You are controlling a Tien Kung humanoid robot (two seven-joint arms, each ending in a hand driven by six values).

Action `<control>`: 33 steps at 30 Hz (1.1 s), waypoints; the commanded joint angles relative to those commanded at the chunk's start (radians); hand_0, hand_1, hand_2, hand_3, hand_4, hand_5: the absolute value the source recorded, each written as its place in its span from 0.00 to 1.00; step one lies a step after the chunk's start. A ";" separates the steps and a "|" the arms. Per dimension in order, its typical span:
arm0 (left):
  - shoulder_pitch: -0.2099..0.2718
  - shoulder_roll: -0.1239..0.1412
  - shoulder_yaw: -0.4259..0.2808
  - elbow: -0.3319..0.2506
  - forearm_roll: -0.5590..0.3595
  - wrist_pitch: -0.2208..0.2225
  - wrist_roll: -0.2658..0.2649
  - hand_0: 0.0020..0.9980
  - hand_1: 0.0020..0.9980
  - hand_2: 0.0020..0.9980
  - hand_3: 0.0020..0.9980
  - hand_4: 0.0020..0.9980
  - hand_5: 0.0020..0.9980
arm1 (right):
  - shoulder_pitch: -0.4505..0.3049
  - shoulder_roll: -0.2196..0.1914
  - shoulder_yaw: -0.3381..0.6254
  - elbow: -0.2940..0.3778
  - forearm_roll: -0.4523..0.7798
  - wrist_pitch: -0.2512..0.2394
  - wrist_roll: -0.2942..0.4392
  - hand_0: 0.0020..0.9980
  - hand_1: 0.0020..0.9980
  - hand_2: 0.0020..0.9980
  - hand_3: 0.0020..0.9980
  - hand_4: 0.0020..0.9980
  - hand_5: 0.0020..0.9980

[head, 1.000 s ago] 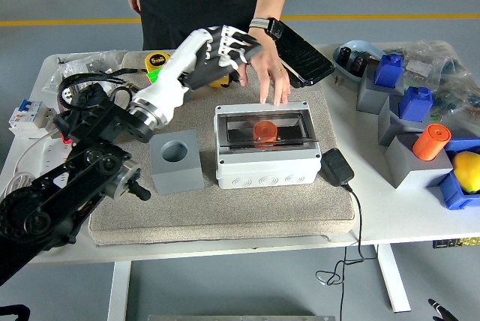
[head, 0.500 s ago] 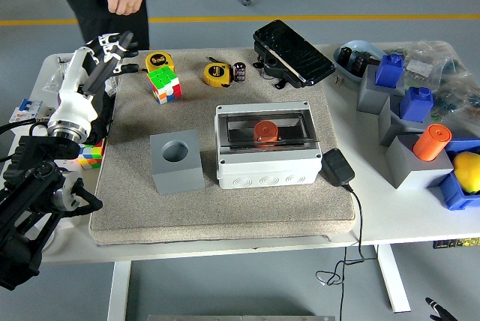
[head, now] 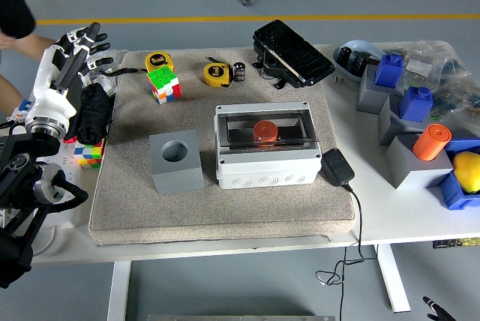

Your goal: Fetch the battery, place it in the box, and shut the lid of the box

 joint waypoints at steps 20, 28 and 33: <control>0.018 0.004 -0.044 0.002 0.003 -0.017 0.022 0.45 0.64 0.62 0.60 0.97 0.48 | 0.015 0.003 -0.009 0.004 -0.005 -0.012 -0.003 0.58 0.64 0.66 0.58 0.94 0.50; 0.015 0.013 -0.064 -0.007 0.017 -0.020 0.025 0.45 0.64 0.62 0.60 0.97 0.48 | 0.016 0.001 -0.037 0.002 0.011 -0.002 -0.011 0.58 0.64 0.66 0.58 0.94 0.50; 0.018 0.018 -0.067 -0.007 0.016 -0.022 0.027 0.44 0.64 0.62 0.60 0.97 0.48 | 0.016 0.000 -0.048 0.002 0.010 -0.001 -0.010 0.59 0.64 0.66 0.58 0.94 0.50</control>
